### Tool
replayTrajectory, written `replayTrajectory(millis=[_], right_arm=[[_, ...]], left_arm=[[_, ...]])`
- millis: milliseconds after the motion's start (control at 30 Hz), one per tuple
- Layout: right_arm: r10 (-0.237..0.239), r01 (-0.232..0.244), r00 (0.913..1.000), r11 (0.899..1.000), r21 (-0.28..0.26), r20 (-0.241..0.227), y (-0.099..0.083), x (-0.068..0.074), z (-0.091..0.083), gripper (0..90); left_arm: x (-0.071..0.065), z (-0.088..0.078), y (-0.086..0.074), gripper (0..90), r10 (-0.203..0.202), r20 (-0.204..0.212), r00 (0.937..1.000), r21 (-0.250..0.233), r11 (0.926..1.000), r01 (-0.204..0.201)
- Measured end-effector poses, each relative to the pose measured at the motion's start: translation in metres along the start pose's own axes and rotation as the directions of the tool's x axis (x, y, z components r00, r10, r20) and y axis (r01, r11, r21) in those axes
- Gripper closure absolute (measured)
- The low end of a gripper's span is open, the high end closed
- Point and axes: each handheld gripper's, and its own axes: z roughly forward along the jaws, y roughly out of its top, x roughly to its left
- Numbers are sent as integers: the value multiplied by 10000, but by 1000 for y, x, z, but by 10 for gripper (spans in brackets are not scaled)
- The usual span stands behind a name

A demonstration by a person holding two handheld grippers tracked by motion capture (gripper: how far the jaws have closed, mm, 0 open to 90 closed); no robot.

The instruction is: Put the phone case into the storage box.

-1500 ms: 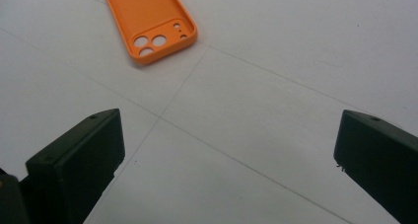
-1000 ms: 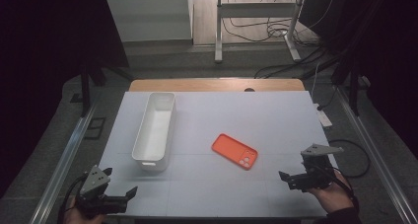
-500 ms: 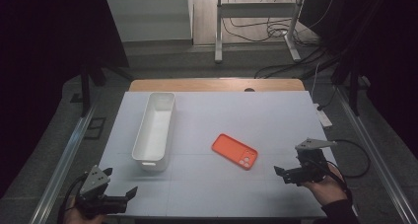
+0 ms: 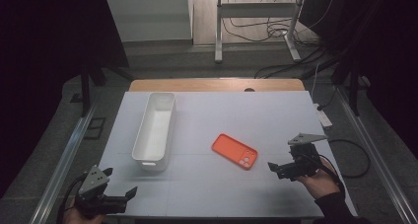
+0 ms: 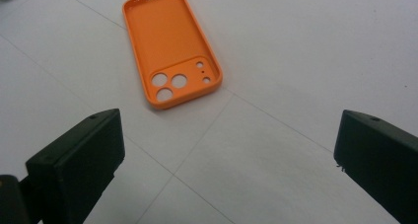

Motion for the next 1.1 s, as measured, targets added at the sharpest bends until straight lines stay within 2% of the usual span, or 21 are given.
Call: replayTrajectory(millis=[333,633,1100], right_arm=[[-352,352,9993,9994,16,-102,10,4,12,0],[-408,409,9991,9991,71,-139,18,7,21,0],[-661,674,9976,9954,678,-201,33,8,47,0]], left_arm=[[0,-1,0,6,3,-21,10000,-59,10000,-3],[0,0,0,5,22,27,10000,-42,10000,-22],[0,0,0,6,-1,52,10000,-25,10000,1]])
